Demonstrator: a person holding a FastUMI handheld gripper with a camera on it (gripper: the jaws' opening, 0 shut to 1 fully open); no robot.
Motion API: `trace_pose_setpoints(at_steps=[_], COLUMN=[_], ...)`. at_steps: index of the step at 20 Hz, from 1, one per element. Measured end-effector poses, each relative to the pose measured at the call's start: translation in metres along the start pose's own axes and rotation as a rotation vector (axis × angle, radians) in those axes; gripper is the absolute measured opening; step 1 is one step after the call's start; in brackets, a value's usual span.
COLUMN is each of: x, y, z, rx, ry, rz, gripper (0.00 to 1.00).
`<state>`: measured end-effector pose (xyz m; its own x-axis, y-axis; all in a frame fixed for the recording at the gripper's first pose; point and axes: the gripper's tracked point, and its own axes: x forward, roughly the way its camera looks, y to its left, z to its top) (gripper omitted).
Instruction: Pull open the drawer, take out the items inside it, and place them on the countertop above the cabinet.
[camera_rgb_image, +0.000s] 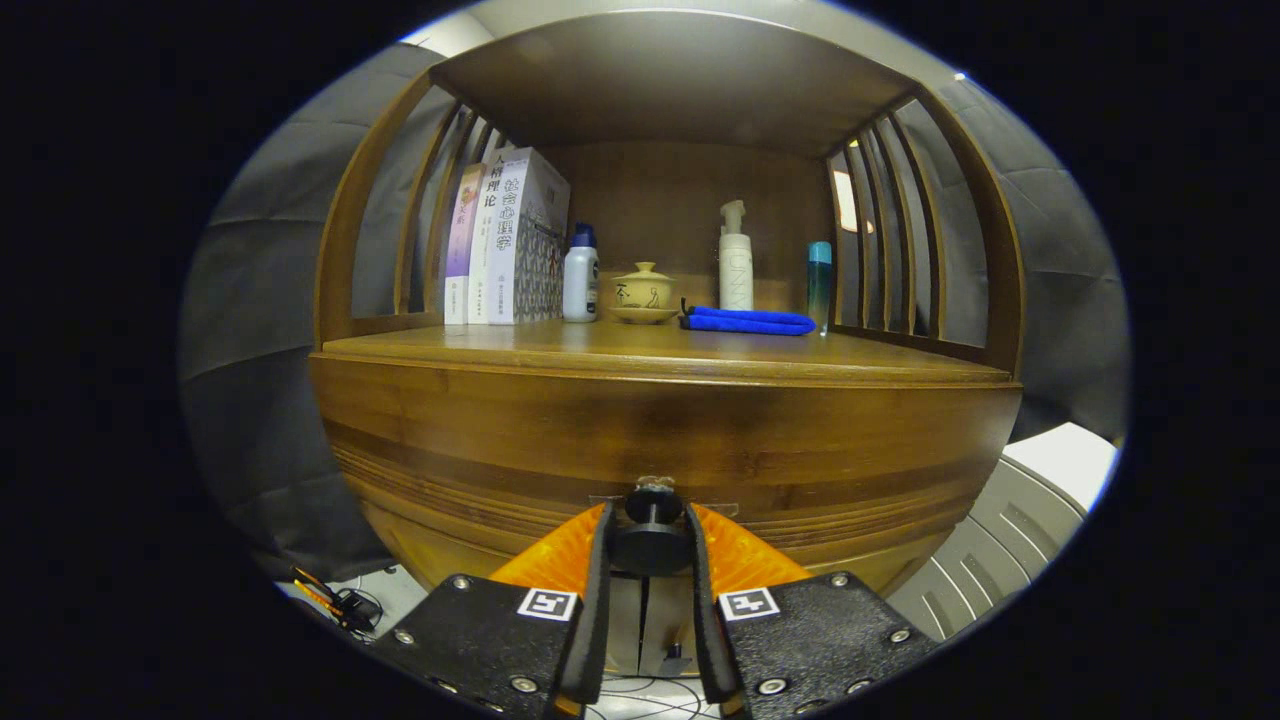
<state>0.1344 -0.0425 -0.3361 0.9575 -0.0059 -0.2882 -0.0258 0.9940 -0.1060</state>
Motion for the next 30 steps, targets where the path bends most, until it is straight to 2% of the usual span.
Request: trace_pose_setpoints(at_steps=[2,10,19,23,30], x=[-0.001,-0.036,-0.112,-0.141,-0.189], y=[0.000,0.000,0.004,0.007,0.015], z=[-0.001,-0.006,-0.024,-0.030,-0.042], rx=[0.007,0.032,0.061,0.137,0.045], ry=[0.002,0.025,0.074,0.105,0.159], rz=[0.007,0.012,0.015,0.023,0.044], gripper=[0.34,0.34,0.34,0.34,0.34])
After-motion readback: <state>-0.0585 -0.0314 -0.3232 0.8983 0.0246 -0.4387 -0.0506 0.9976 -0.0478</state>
